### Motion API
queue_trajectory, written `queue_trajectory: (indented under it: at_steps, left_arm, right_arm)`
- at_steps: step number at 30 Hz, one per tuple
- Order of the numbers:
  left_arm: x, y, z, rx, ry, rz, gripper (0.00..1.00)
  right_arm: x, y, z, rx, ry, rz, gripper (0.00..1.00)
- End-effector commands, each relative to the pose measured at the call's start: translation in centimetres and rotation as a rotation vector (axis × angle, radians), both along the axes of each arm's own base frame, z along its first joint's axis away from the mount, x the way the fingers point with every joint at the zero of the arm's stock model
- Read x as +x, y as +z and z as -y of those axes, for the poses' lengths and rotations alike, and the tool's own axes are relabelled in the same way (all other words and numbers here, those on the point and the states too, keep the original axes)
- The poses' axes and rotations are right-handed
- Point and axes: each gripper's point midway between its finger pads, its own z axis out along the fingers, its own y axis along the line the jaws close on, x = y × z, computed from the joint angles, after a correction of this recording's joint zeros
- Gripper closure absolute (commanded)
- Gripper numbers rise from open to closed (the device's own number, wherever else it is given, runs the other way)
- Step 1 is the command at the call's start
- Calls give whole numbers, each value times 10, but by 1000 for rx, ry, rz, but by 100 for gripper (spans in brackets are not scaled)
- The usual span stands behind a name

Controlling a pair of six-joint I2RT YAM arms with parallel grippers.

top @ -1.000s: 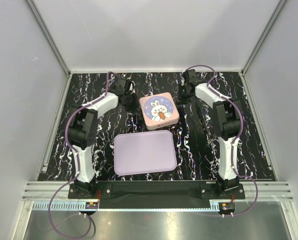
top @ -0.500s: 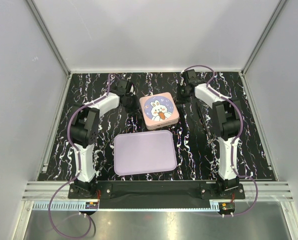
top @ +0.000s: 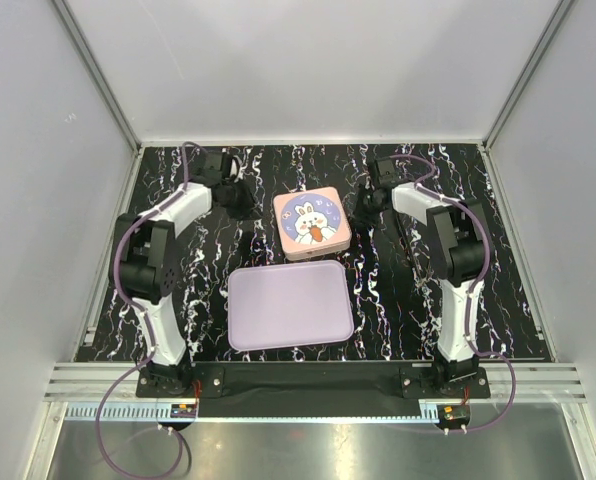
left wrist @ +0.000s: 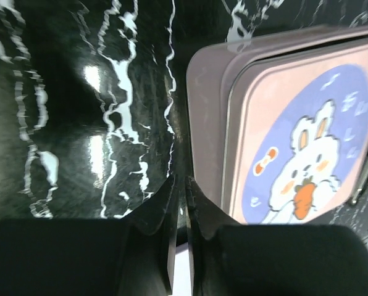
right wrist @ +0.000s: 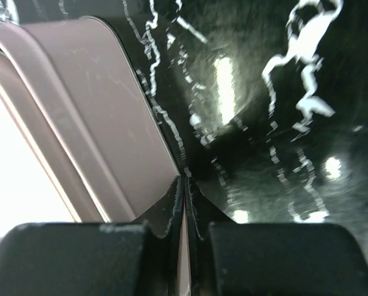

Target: Pack the chocolate

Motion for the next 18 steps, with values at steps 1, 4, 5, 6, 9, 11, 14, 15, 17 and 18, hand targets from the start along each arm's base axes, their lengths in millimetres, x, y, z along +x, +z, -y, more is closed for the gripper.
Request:
queue_trajectory:
  at_steps: [1,4,5,6,9,11,14,15,17,18]
  left_arm:
    - [5,42,0,-72,-35,126,85]
    - [-1,41,8,-135,-70,104,82]
    - [-2,38,9,-139,-75,94,79]
    - [-2,37,8,-137,-76,91,78]
    - [-1,34,6,-134,-79,95,72]
    - [2,37,3,-131,-77,114,67]
    - [5,39,0,-133,-76,126,61]
    - [7,41,0,-140,-76,130,60]
    - [11,38,-1,-133,-77,124,58]
    - [16,41,-2,-129,-78,133,57]
  right_arm:
    - [15,54,-32,185,-64,111,93]
    - [21,61,-46,250,-102,123,93]
    - [25,65,-49,270,-114,139,93]
    - [24,63,-52,290,-137,124,93]
    - [26,70,-59,341,-169,133,93]
    - [25,74,-65,355,-169,147,93]
    - [21,71,-64,349,-170,137,89]
    - [23,72,-59,321,-165,152,87]
    - [23,68,-47,280,-176,139,84]
    - [24,71,-43,276,-173,148,82]
